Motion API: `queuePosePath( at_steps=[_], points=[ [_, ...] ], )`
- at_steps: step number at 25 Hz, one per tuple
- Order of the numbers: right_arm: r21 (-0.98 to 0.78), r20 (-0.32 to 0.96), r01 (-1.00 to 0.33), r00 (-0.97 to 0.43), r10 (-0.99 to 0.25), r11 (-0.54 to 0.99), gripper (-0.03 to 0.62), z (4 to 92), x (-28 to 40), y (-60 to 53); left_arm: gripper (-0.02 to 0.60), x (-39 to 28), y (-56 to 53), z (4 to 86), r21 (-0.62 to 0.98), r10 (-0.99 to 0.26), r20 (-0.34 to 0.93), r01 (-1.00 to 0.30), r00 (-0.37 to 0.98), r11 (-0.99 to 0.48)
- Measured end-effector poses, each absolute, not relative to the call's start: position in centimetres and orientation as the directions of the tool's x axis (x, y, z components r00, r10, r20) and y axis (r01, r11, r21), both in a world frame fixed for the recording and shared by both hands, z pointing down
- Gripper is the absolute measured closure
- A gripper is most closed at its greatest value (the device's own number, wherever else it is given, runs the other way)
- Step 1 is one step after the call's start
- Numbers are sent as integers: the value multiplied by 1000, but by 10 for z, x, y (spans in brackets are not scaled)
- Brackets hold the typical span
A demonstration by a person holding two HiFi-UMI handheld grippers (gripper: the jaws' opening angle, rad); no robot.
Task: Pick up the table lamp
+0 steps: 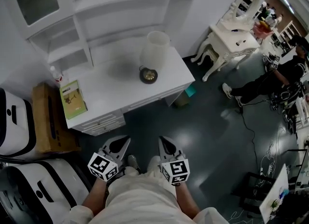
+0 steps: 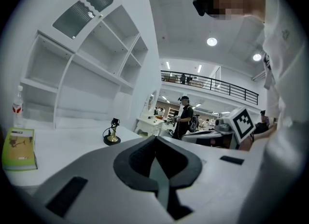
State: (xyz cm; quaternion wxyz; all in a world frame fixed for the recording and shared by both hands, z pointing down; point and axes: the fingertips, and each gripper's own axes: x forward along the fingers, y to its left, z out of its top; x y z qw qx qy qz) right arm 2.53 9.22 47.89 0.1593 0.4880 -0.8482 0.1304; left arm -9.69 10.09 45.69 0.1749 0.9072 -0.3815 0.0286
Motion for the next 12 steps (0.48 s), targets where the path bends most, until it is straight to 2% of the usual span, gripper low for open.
queuePosePath(
  at_steps=[12],
  points=[
    [-67, 424, -870, -468, -775, 489, 582, 491, 30, 53, 572, -94, 58, 469, 317, -680, 193, -701, 708, -639]
  ],
)
